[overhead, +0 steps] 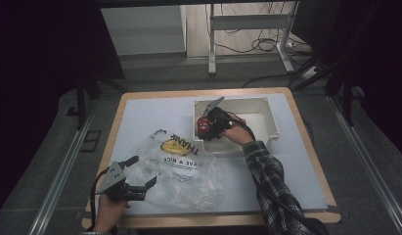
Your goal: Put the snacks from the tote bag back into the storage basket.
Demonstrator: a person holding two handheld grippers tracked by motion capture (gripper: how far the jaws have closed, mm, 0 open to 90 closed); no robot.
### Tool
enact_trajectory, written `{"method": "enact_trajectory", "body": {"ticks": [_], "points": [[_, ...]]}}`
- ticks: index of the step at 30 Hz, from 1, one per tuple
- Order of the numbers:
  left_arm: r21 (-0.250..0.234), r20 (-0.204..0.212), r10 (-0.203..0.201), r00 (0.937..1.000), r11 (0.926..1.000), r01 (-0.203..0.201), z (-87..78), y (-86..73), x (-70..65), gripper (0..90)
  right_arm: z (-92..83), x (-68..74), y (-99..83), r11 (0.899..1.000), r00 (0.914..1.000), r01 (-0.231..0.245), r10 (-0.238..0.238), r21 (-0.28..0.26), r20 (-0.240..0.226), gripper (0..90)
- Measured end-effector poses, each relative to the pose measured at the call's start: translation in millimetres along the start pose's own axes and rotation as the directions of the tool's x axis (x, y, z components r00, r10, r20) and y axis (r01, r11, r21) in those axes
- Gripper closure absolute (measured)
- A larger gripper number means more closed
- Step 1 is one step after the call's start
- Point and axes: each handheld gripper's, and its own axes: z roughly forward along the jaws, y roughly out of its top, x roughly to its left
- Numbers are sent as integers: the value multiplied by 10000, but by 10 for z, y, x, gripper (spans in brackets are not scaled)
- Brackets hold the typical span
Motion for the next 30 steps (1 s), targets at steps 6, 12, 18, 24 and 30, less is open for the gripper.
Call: {"method": "enact_trajectory", "body": {"ticks": [6,12,18,24,30], "points": [[-2,16,6,10000,10000,-6,4,1,-6,37,-51,40,34,9999,9998,102,-100,-81,151,75],[24,72,76,9999,10000,-76,14,5,-22,38,-83,40,27,9998,9999,55,-52,-198,164,75],[47,80,95,9999,9999,-96,18,6,-25,38,-132,41,20,9996,9998,46,-41,-287,190,75],[41,51,99,9999,9999,-99,12,5,-21,38,-193,57,13,9995,9996,72,-63,-313,262,50],[35,47,89,9999,10000,-89,10,5,-20,38,-233,77,18,9994,9997,34,-25,-349,234,42]]}}
